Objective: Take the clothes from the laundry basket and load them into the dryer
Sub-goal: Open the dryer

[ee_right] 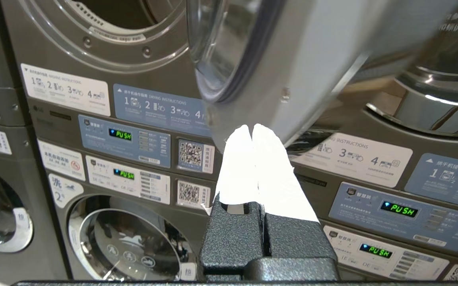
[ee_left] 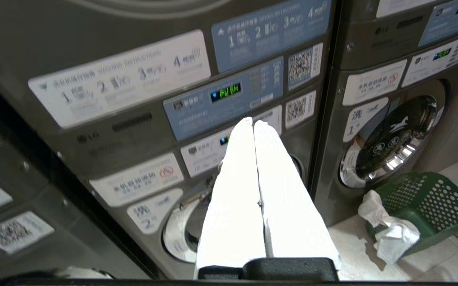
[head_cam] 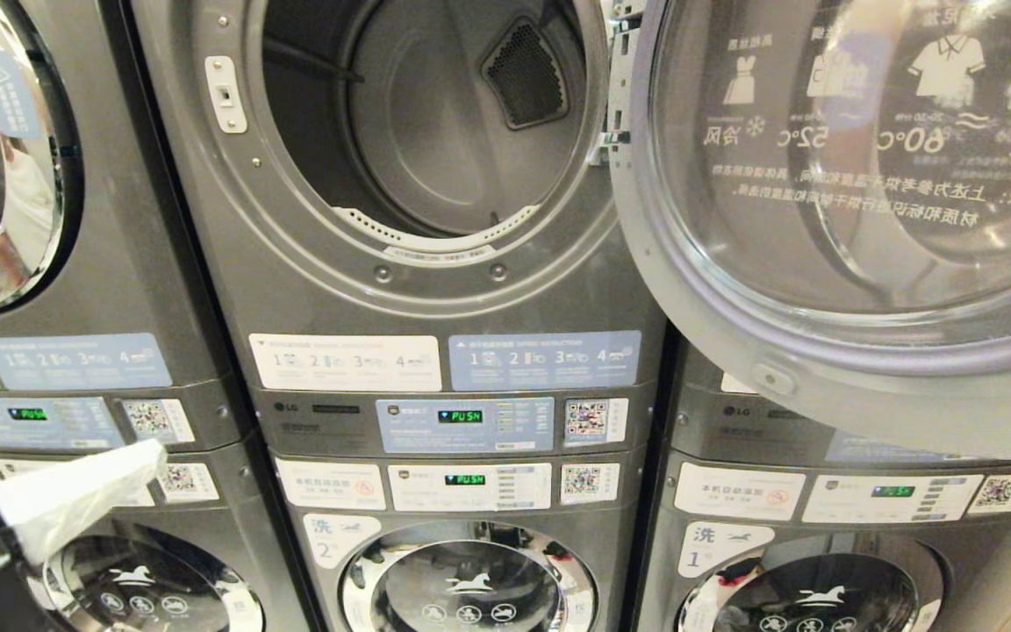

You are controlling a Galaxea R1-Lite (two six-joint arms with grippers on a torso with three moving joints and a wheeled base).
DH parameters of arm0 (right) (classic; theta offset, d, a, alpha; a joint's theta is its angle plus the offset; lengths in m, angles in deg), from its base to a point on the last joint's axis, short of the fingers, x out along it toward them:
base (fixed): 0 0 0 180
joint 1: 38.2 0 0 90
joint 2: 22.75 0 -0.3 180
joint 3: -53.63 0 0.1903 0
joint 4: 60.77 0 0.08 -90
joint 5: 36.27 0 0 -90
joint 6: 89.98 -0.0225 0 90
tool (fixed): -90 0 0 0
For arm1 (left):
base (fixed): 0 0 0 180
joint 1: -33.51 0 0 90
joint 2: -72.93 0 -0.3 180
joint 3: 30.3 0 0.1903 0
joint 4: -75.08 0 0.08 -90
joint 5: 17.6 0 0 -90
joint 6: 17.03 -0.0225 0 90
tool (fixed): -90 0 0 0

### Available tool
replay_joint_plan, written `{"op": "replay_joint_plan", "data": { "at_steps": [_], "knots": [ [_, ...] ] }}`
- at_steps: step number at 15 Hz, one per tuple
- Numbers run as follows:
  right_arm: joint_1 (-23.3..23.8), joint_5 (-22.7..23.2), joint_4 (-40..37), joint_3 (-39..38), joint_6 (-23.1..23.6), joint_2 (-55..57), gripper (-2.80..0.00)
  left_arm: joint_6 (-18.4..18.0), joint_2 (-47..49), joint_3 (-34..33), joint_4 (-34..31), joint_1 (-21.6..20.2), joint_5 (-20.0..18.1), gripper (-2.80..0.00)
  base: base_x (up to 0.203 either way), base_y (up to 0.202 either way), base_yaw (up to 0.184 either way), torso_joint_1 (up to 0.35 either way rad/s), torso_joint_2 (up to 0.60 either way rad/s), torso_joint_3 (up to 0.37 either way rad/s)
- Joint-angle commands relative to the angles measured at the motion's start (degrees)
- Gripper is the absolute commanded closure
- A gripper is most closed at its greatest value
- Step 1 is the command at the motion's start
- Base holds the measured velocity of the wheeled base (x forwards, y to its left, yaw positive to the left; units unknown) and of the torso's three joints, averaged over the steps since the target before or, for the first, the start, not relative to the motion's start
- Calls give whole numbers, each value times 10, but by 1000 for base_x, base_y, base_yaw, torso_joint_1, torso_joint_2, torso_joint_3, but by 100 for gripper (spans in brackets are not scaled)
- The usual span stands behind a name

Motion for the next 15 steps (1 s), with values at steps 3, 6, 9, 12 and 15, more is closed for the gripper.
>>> {"op": "replay_joint_plan", "data": {
  "at_steps": [3, 6, 9, 12, 15],
  "knots": [
    [1, -3, 19, 6, 2, 53, 0, 3, -54, -46, 0, -5, 14, 0, 0, 0, 0, 0, 0, 0],
    [4, -52, 90, 18, 4, 133, 0, 3, -72, -70, -6, -5, 35, 0, 0, 0, 0, 0, 0, 0],
    [4, -130, 129, 73, 2, 221, 0, 10, -140, -77, -109, -5, 67, 0, 0, 0, 0, 0, 0, 0],
    [5, -165, 137, 96, 8, 267, 0, 33, -250, -55, -289, -5, 73, 0, 0, 0, 0, 0, 0, 0],
    [5, -175, 158, 95, 10, 287, 0, 53, -341, -6, -478, -6, 81, 0, 0, 0, 0, 0, 0, 0]
  ]
}}
